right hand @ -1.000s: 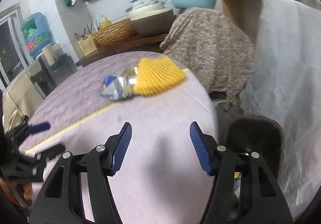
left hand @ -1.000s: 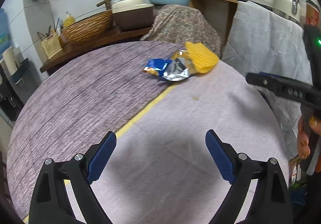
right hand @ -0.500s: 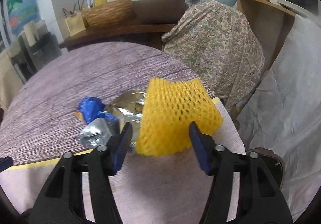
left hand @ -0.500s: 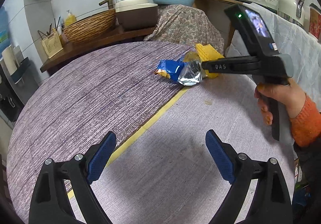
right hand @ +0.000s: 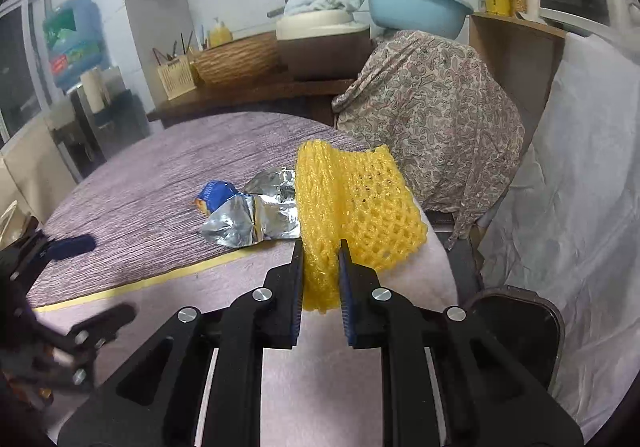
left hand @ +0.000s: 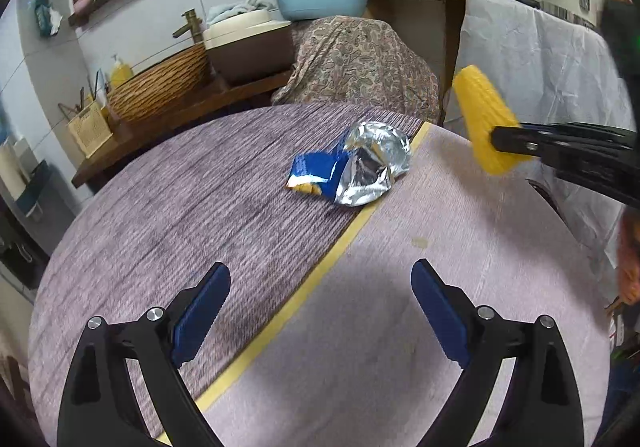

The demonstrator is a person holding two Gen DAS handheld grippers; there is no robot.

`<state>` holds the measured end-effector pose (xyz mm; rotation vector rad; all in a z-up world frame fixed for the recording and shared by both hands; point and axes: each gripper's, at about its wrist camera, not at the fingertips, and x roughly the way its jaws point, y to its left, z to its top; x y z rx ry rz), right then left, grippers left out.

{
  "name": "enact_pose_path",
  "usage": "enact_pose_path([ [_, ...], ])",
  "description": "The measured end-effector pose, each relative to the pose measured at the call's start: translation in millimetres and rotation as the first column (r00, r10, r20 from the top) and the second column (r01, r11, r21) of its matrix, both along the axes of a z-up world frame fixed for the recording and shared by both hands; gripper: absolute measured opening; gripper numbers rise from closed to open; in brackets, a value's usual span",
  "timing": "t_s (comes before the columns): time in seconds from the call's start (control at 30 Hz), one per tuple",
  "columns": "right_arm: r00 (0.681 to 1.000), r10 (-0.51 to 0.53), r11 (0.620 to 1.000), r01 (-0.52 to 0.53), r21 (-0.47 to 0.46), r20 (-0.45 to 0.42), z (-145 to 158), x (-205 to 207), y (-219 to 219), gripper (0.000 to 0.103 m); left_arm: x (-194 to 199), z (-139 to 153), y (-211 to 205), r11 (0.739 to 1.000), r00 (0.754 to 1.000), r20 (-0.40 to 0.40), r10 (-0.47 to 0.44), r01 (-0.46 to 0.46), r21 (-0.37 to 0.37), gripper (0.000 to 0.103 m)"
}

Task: Collect trash
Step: 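Grasp the blue snack bag with the left tool while the right holds the net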

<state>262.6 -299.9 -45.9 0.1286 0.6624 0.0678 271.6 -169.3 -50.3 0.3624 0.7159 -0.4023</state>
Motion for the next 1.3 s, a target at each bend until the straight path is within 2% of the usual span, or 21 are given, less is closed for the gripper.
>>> enact_pose_path([
  [0.17,1.0,-0.001,1.0,0.0,0.019,0.025,5.3,-30.5,-10.4,0.017,14.4,-0.1,-31.0,0.996,0.997,0.041,-0.064,0.061,0.066,0.091],
  [0.4,0.999,-0.02,1.0,0.019,0.018,0.028,-0.1,-61.5,-24.2,0.017,50.2,-17.2,-69.3,0.988,0.997,0.004,-0.076,0.075,0.137,0.091],
  [0.6,0.999,-0.042,0.999,0.042,0.03,0.016,-5.8,-86.4,-37.8,0.017,83.9,-34.4,-94.2,0.972,0.995,-0.02,-0.099,0.101,0.213,0.091],
  [0.7,0.999,-0.049,0.998,0.049,0.038,0.013,-8.9,-96.1,-41.8,0.017,91.7,-43.9,-104.9,0.951,0.991,0.002,-0.13,0.124,0.284,0.09],
  [0.77,0.998,-0.057,0.998,0.056,0.035,0.014,-11.6,-101.2,-44.2,0.017,92.2,-42.3,-106.8,0.951,0.988,0.004,-0.152,0.145,0.274,0.083],
  [0.8,0.998,-0.06,0.998,0.06,0.033,0.013,-12.8,-102.3,-44.5,0.017,93.4,-41.5,-106.4,0.952,0.99,0.007,-0.142,0.134,0.276,0.073],
  [0.9,0.997,-0.072,0.996,0.071,0.047,0.008,-17.2,-103.7,-48.1,0.017,95.3,-43.3,-107.4,0.935,0.992,0.053,-0.116,0.091,0.343,0.048],
  [0.93,0.997,-0.076,0.996,0.075,0.055,0.008,-18.2,-103.9,-50.1,0.017,95.2,-42.9,-105.5,0.933,0.992,0.061,-0.115,0.087,0.35,0.045],
  [0.97,0.997,-0.08,0.995,0.079,0.065,0.01,-19.3,-103.9,-51.8,0.017,97.5,-42.1,-103.6,0.934,0.993,0.056,-0.108,0.082,0.346,0.034],
  [1.1,0.995,-0.097,0.991,0.095,0.089,0.02,-22.0,-106.1,-56.8,0.017,98.9,-36.1,-94.3,0.951,0.995,0.061,-0.08,0.058,0.304,0.032],
  [1.3,0.992,-0.121,0.987,0.117,0.112,0.03,-29.1,-114.5,-61.3,0.017,71.2,-25.4,-82.5,0.983,0.994,0.082,-0.069,0.054,0.178,0.026],
])
